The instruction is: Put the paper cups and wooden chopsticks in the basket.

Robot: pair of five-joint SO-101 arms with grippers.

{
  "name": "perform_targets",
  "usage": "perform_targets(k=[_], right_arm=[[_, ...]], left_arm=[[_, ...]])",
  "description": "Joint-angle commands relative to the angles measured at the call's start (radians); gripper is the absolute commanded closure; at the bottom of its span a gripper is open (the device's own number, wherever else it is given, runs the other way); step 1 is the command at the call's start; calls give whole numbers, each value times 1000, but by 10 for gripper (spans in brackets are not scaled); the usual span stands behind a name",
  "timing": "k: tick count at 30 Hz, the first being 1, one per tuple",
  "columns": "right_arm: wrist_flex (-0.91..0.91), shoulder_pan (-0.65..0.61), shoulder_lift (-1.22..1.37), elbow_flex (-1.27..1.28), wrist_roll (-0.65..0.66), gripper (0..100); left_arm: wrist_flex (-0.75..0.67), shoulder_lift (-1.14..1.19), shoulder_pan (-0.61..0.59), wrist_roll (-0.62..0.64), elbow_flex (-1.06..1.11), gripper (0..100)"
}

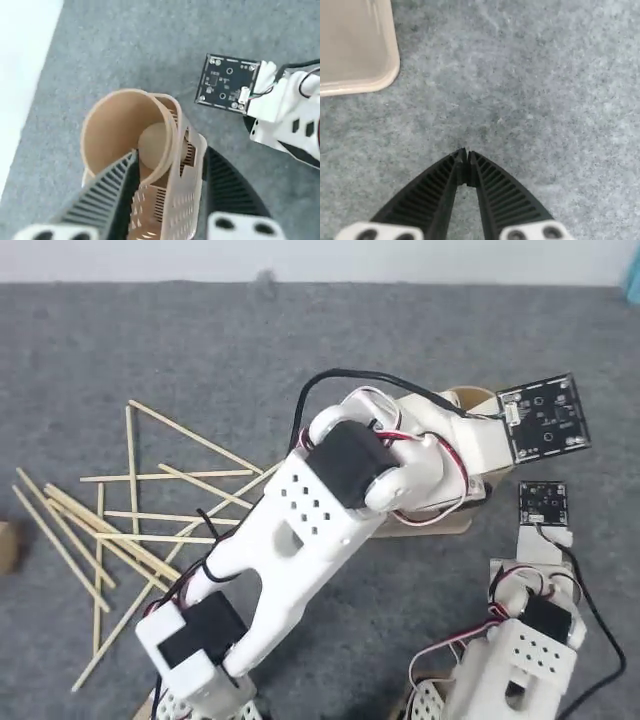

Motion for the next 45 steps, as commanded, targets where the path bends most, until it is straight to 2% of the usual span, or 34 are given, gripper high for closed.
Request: perform_targets(k=[1,4,7,10,14,18,21,30,37,41,45], right_arm=[[2,-5,-18,-35,-9,991],[2,-5,-18,-35,-9,991],[2,-5,-18,-35,-9,991],[2,-5,-18,-35,-9,991],[4,-2,-18,-35,-9,991],[5,-2,-18,-35,-9,991],[2,-2,-18,-35,-9,991],[1,-7,-18,-35,-9,991],[1,-8,-18,-35,-9,991],[1,-8,-18,-35,-9,991],[1,-8,-18,-35,-9,991]], left_arm=[[34,-8,5,-12,-136,853],[32,-6,8,32,-236,914],[-6,5,3,238,-298,987],[-98,3,-12,436,-266,988],[-233,-8,-20,551,-150,988],[-350,-69,-17,606,-5,988],[-456,-187,-11,632,193,988],[-988,-508,-40,643,901,988],[-1307,-585,-5,643,1247,988],[-1419,-586,2,643,1366,988],[-1424,-586,3,643,1426,988]])
